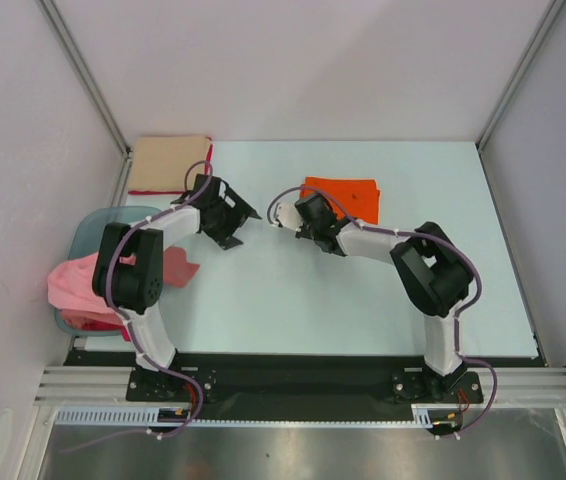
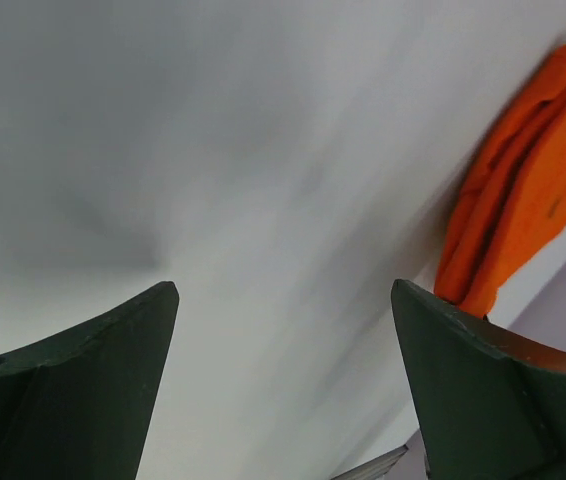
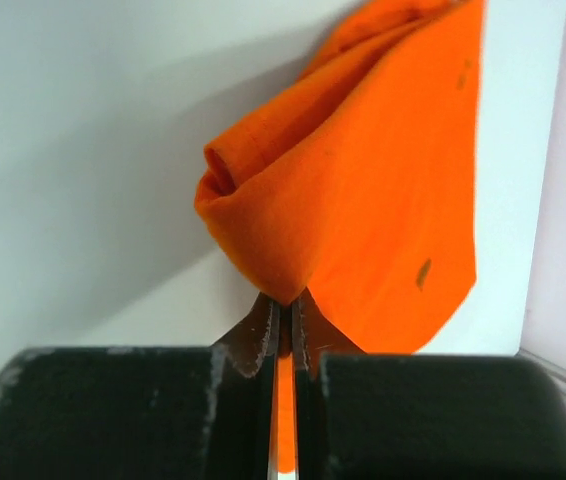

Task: Fold and stack the t-shirts
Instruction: Neatly place the folded tshirt to the corner

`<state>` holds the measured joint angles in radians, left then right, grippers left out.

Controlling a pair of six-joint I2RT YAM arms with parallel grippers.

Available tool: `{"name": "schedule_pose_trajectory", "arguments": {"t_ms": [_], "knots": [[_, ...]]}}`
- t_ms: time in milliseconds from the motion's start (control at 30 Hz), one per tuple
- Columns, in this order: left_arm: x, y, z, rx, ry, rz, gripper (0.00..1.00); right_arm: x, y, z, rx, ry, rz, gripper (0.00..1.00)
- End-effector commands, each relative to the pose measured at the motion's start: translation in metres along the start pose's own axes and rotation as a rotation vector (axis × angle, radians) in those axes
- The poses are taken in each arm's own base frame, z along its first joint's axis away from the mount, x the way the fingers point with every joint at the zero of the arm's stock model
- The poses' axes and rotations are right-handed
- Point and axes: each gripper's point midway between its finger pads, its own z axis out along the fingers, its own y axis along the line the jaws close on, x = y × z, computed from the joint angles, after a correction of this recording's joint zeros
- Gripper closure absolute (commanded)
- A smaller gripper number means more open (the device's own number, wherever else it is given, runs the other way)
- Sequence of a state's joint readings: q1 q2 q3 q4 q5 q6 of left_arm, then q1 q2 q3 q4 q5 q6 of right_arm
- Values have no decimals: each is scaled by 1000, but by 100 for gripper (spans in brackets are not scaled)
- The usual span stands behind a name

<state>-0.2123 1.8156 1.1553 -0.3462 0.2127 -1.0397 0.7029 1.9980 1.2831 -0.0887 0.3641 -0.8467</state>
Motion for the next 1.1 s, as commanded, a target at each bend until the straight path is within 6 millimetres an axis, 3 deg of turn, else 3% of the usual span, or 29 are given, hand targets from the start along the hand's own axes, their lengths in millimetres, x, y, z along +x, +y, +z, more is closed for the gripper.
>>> {"name": "schedule_pose_trajectory", "arguments": {"t_ms": [0, 67, 100, 133, 167, 200, 233, 300, 367, 600, 800, 867, 1000, 1067], "knots": [[-17, -89, -1, 338, -40, 74, 6, -17, -19, -23, 0, -110, 84, 100], [-12, -104, 11, 358, -22, 78, 4, -16, -26, -27, 3, -130, 109, 100], [-16, -127, 8, 403, -22, 93, 4, -15, -28, -28, 4, -136, 117, 100], [-11, -124, 33, 379, 17, 88, 3, -15, -31, -30, 8, -147, 131, 100], [-4, -132, 41, 387, 50, 82, 3, -13, -34, -29, 7, -153, 145, 100], [-2, -155, 38, 440, 80, 87, 3, -13, -37, -31, 11, -164, 158, 100], [5, -149, 60, 415, 115, 70, 3, -12, -37, -31, 9, -168, 167, 100], [9, -173, 64, 483, 125, 60, 3, -12, -44, -34, 12, -194, 199, 100], [17, -173, 79, 474, 152, 17, 0, -14, -47, -36, 11, -216, 229, 100], [31, -166, 94, 359, 119, -36, 0, -14, -66, -39, 35, -284, 317, 100], [42, -174, 118, 344, 159, -76, 3, -19, -74, -46, 45, -330, 357, 100], [42, -169, 129, 330, 160, -97, 8, -21, -76, -48, 44, -341, 369, 100], [37, -181, 142, 361, 158, -93, 20, -21, -76, -49, 43, -348, 389, 100], [31, -187, 144, 386, 148, -65, 33, -20, -73, -51, 35, -347, 399, 100]]}}
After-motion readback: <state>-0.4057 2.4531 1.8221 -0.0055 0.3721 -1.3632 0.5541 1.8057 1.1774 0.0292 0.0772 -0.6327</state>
